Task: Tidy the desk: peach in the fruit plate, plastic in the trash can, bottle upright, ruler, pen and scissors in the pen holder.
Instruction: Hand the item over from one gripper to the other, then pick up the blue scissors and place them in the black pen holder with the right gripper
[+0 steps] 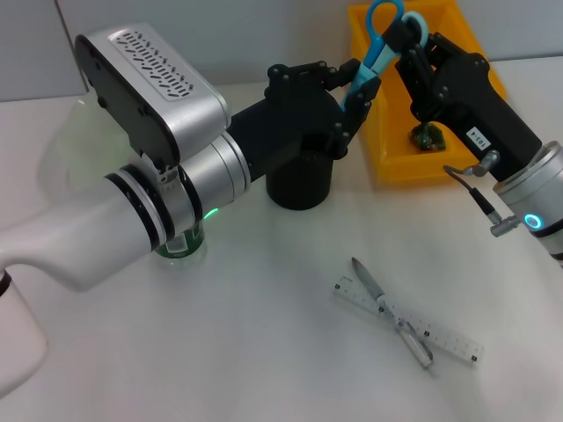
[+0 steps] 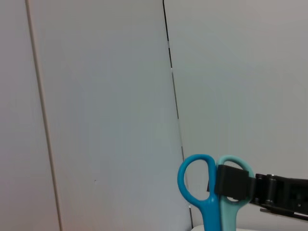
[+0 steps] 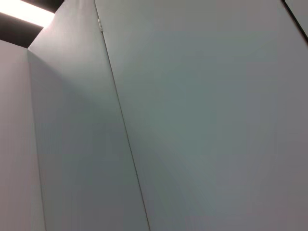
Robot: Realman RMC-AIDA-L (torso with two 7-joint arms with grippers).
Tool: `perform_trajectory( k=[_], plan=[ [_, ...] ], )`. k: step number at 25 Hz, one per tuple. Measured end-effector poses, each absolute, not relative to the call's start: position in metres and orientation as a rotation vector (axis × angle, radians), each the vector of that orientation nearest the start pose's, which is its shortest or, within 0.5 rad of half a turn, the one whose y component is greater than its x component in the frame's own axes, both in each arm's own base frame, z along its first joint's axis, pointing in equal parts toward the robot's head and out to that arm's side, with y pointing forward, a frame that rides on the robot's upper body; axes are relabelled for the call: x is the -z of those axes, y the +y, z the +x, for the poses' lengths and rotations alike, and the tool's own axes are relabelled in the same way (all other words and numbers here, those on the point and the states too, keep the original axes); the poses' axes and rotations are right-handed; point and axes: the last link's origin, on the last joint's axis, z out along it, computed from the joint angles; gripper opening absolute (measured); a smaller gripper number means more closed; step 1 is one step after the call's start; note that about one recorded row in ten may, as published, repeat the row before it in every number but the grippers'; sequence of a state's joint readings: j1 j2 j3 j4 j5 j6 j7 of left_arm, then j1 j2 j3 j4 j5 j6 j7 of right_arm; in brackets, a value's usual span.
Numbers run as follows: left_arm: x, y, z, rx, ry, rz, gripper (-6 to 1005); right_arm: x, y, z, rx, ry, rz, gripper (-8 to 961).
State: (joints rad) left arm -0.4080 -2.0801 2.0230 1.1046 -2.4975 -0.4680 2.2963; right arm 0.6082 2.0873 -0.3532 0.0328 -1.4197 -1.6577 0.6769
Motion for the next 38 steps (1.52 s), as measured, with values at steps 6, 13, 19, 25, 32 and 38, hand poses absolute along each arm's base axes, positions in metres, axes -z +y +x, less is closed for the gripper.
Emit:
perform_trajectory(
  k=[6, 13, 19, 25, 32, 38],
  plan=[
    [0.0908, 0.3439, -0.1005, 0.837, -0.155, -2.379, 233, 0.0154, 0.3306, 0.2293, -1.447, 0.452, -1.898, 112],
    [0.0917, 0.3429, -0.0990, 0.842, -0.149, -2.385, 232, 0.0164, 0.3308, 0.2283, -1.445, 0.449, -1.904, 91],
    [0.0973, 0.3421, -0.0987, 0.829, -0.136, -2.410, 171, 0.0182, 0.3295, 0.2286, -1.425, 0.425, -1.903, 86],
    [0.1005, 0.3408, -0.0982, 0.828, -0.127, -2.426, 446, 0.0187, 0.3286, 0.2287, -1.419, 0.414, -1.899, 83],
    [0.0991, 0.3419, -0.1007, 0.824, -0.137, -2.418, 648, 0.0171, 0.3260, 0.2294, -1.431, 0.407, -1.891, 83],
    [0.0984, 0.3421, -0.1028, 0.821, -0.145, -2.413, 784, 0.0162, 0.3250, 0.2293, -1.438, 0.402, -1.888, 82]
  ],
)
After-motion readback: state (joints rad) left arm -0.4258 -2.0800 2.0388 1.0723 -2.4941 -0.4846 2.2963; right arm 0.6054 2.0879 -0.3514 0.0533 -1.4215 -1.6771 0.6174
